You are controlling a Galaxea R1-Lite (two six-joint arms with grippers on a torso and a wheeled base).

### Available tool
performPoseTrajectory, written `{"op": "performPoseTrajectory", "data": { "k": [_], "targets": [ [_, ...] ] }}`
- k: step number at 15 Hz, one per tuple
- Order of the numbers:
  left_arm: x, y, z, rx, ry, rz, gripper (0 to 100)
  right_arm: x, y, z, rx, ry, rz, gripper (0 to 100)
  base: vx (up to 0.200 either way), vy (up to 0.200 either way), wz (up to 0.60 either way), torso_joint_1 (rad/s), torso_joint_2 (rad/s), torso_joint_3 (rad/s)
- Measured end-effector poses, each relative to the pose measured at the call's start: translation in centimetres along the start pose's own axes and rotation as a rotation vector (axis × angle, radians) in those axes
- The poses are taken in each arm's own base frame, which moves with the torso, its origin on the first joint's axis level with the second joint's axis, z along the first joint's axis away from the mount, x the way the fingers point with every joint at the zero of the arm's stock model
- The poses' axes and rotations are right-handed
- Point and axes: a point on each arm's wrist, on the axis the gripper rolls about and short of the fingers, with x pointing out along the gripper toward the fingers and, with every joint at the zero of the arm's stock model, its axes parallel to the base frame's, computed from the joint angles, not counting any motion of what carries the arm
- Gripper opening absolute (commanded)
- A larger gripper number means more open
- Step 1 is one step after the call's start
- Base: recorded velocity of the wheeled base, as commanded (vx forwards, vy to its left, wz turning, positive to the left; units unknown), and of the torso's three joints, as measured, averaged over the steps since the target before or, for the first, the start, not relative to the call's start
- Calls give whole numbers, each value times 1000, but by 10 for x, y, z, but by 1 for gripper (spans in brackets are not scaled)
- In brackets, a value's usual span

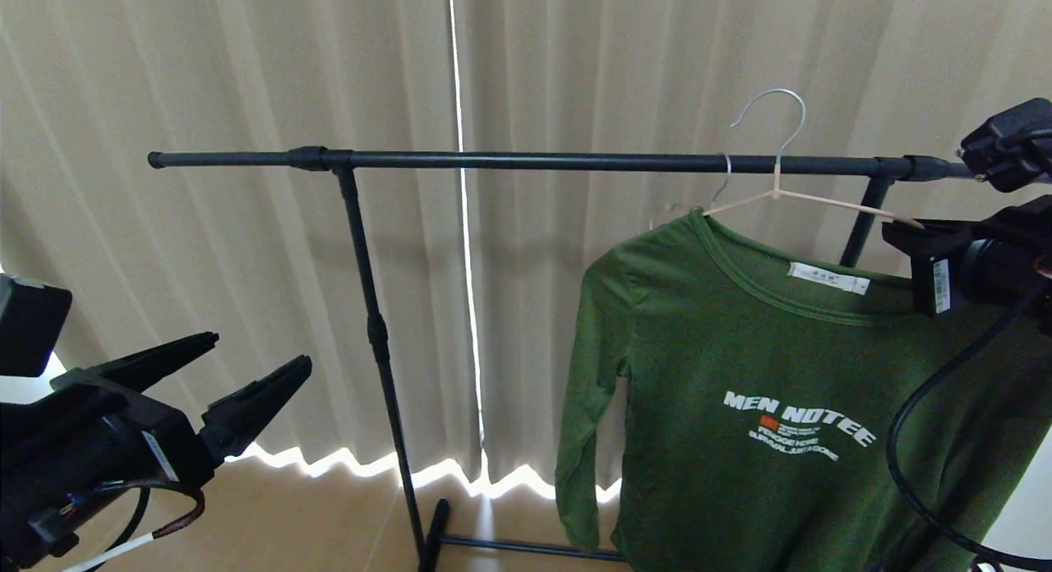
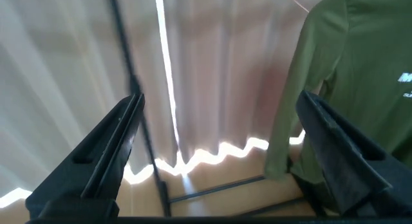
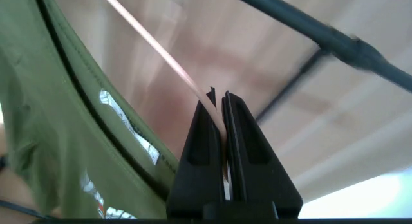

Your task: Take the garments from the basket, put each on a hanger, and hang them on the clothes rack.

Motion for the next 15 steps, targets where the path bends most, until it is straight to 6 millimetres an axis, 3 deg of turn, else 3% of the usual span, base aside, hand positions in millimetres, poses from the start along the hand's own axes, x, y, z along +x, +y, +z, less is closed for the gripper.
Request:
{"op": "performPoseTrajectory", "data": {
  "k": [12,15],
  "targets": [
    [-1,1,-2,-3,6,5,100,0,0,2,1,-6,-3,0,0,0,0,0,0,0],
    [-1,1,-2,-3,9,5,100,1,-1,2,1,-5,-4,0,200,0,0,4,2,1]
  ]
}}
